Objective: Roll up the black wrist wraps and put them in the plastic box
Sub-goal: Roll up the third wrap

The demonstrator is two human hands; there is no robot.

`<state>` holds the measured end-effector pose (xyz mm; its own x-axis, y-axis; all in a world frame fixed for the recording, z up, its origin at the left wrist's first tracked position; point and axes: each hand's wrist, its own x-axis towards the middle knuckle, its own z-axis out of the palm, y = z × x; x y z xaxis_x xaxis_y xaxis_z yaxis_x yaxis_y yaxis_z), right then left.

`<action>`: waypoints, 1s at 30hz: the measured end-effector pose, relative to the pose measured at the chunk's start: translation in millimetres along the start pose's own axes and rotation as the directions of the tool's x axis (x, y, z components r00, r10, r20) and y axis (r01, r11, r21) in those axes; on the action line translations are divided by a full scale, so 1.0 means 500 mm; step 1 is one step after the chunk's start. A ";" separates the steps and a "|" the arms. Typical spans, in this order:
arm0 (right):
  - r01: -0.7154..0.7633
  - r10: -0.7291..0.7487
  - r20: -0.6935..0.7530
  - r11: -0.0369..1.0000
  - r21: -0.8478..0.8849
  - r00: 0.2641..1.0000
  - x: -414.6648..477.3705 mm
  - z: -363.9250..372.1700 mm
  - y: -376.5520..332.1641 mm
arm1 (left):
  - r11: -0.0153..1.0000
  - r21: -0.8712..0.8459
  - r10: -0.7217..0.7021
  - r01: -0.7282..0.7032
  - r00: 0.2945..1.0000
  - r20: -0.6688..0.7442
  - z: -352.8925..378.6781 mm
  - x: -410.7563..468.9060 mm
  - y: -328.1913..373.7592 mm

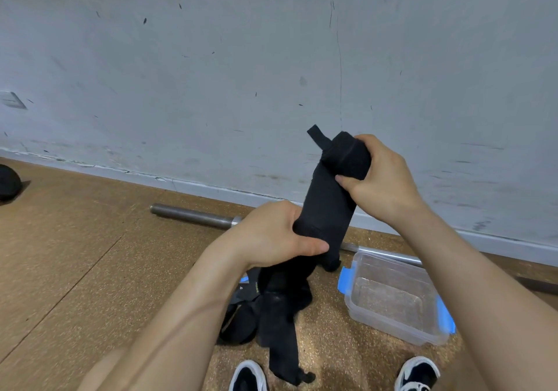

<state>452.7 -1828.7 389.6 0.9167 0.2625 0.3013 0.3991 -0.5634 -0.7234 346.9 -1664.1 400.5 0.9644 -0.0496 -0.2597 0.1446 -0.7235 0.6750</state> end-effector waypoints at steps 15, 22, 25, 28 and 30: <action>-0.005 0.005 0.063 1.000 -0.004 0.998 0.005 -0.009 -0.002 | 0.996 -0.006 -0.086 0.086 0.996 -0.029 0.014 0.012 -0.047; 0.057 -0.066 0.212 0.997 0.046 0.975 -0.004 -0.011 -0.018 | 0.952 0.180 -0.241 0.249 0.968 -0.067 -0.003 0.026 -0.080; 0.157 -0.151 0.279 0.988 0.000 0.948 -0.013 -0.013 -0.032 | 0.955 0.163 -0.226 0.250 0.963 -0.149 -0.007 0.037 -0.085; 0.301 -0.257 0.356 0.951 -0.072 0.898 -0.027 -0.009 -0.052 | 0.970 -0.244 -0.069 0.010 0.970 -0.234 -0.004 0.046 -0.063; 0.372 -0.310 0.390 0.924 -0.093 0.867 -0.034 -0.007 -0.061 | 0.937 -0.329 0.022 -0.120 0.957 -0.288 0.000 0.053 -0.047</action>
<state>424.9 -1818.5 408.8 0.6636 0.7074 0.2433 0.7112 -0.4958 -0.4983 368.9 -1648.5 377.7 0.9902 0.1352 -0.0352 0.0925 -0.4456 0.8904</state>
